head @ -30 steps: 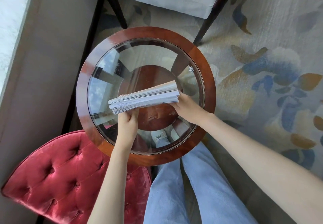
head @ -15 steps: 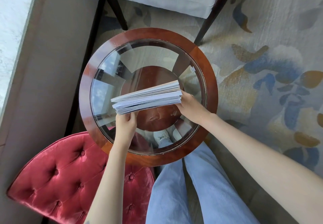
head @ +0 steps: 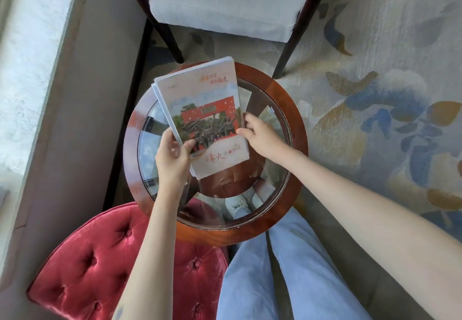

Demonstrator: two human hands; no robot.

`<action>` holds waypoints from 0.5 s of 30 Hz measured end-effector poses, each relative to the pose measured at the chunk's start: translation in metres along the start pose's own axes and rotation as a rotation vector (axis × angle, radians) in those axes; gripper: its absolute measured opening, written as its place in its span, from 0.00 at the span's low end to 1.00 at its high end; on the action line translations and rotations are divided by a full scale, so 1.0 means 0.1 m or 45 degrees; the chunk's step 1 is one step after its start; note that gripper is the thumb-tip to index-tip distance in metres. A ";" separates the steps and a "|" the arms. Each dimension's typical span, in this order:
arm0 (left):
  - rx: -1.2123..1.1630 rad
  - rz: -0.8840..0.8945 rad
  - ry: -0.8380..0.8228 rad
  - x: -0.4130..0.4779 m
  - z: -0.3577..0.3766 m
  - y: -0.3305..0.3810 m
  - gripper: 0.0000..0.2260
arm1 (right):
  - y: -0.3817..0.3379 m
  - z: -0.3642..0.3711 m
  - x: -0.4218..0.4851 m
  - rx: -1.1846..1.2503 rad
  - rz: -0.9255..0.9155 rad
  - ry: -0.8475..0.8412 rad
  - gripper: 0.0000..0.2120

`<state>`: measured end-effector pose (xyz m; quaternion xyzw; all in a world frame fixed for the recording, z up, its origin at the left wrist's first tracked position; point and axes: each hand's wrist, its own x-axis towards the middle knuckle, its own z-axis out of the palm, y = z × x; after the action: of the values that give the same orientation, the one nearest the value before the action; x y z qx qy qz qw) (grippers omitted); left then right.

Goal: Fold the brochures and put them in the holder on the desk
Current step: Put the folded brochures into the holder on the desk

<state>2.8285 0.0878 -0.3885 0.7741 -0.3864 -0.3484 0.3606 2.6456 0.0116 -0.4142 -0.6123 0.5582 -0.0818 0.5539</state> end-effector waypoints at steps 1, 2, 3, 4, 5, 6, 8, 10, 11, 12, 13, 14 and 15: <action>-0.024 0.015 -0.006 0.03 -0.05 0.11 0.10 | -0.10 -0.07 -0.01 0.032 -0.004 -0.002 0.12; -0.059 0.034 -0.009 0.07 -0.10 0.24 0.10 | -0.21 -0.15 -0.02 0.051 -0.012 0.002 0.12; -0.098 0.051 -0.008 0.10 -0.14 0.36 0.08 | -0.32 -0.23 -0.04 0.055 -0.022 0.011 0.12; -0.137 0.065 -0.007 0.13 -0.19 0.50 0.07 | -0.43 -0.33 -0.07 0.054 -0.032 0.023 0.13; -0.181 0.070 -0.011 0.15 -0.23 0.63 0.07 | -0.54 -0.43 -0.09 0.057 -0.039 0.032 0.13; -0.236 0.065 -0.022 0.17 -0.27 0.77 0.06 | -0.65 -0.53 -0.13 0.070 -0.045 0.035 0.12; -0.331 0.059 -0.049 0.21 -0.36 1.06 0.05 | -0.89 -0.73 -0.19 0.119 -0.040 0.032 0.11; -0.350 0.081 -0.064 0.25 -0.44 1.34 0.04 | -1.13 -0.92 -0.28 0.154 -0.027 0.038 0.10; -0.355 0.101 -0.077 0.27 -0.49 1.47 0.04 | -1.25 -1.02 -0.34 0.168 -0.034 0.056 0.10; -0.361 0.122 -0.100 0.30 -0.53 1.61 0.05 | -1.37 -1.12 -0.39 0.178 -0.046 0.084 0.11; -0.365 0.136 -0.128 0.31 -0.57 1.75 0.04 | -1.48 -1.22 -0.46 0.179 -0.053 0.115 0.11; -0.374 0.146 -0.160 0.32 -0.60 1.88 0.04 | -1.58 -1.32 -0.54 0.169 -0.059 0.145 0.12; -0.392 0.159 -0.197 0.33 -0.62 2.01 0.04 | -1.67 -1.42 -0.62 0.157 -0.065 0.169 0.13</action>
<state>2.8245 -0.0108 -0.2000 0.6551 -0.4024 -0.4389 0.4651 2.6201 -0.0637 -0.2007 -0.5844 0.5718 -0.1702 0.5500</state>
